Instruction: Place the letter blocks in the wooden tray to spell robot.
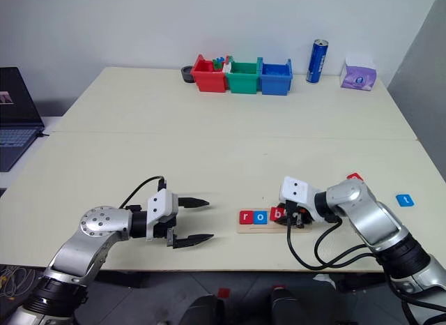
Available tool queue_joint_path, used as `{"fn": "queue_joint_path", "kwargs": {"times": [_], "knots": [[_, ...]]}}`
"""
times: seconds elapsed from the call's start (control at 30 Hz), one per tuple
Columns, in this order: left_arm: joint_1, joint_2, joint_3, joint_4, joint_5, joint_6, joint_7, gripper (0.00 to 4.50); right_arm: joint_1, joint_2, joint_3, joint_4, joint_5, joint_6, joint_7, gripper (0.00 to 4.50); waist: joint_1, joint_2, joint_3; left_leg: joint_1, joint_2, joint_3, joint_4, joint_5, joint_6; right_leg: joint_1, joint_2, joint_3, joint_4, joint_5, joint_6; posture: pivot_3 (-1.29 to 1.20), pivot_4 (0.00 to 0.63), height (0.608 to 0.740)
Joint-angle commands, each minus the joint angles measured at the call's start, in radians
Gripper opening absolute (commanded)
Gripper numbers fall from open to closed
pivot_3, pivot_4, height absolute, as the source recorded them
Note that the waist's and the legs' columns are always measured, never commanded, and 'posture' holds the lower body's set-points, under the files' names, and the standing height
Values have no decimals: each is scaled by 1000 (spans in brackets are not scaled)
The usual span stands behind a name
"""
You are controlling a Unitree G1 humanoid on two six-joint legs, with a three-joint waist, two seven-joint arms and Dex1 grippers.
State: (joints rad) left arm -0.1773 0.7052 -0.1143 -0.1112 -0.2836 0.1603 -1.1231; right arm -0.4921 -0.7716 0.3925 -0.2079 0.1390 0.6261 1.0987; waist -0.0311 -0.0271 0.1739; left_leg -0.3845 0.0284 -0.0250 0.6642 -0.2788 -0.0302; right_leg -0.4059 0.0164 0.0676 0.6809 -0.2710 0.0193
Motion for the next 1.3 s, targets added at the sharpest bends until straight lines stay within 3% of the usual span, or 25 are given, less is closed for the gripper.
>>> {"fn": "queue_joint_path", "kwargs": {"times": [0.03, 0.67, 0.93, 1.3], "knots": [[5, -5, 5, -7, 6, -31, 3, 4500, -26, 2, -6, -6, 0, -3, 18, 1459, 0, 0, 0, 0, 0, 0, 0, 0, 0, 0, 0, 0, 0, 0, 0, 0, 150, 740], [0, -13, -1, -55, 7, 15, 22, 4500, -57, 12, 13, 24, -16, -28, 44, 1459, 0, 0, 0, 0, 0, 0, 0, 0, 0, 0, 0, 0, 0, 0, 0, 0, 150, 740], [4, -14, -1, -59, 7, 18, 21, 4500, -64, 13, -2, 5, -17, -33, 48, 4378, 0, 0, 0, 0, 0, 0, 0, 0, 0, 0, 0, 0, 0, 0, 0, 0, 150, 740], [10, -14, 0, -58, 9, 14, 22, 4500, 70, -51, -167, -183, 54, 55, -29, 4475, 3, 0, 0, -1, 0, -1, 0, 0, 0, 0, -1, -1, 0, 0, 0, 0, 150, 740]]}}
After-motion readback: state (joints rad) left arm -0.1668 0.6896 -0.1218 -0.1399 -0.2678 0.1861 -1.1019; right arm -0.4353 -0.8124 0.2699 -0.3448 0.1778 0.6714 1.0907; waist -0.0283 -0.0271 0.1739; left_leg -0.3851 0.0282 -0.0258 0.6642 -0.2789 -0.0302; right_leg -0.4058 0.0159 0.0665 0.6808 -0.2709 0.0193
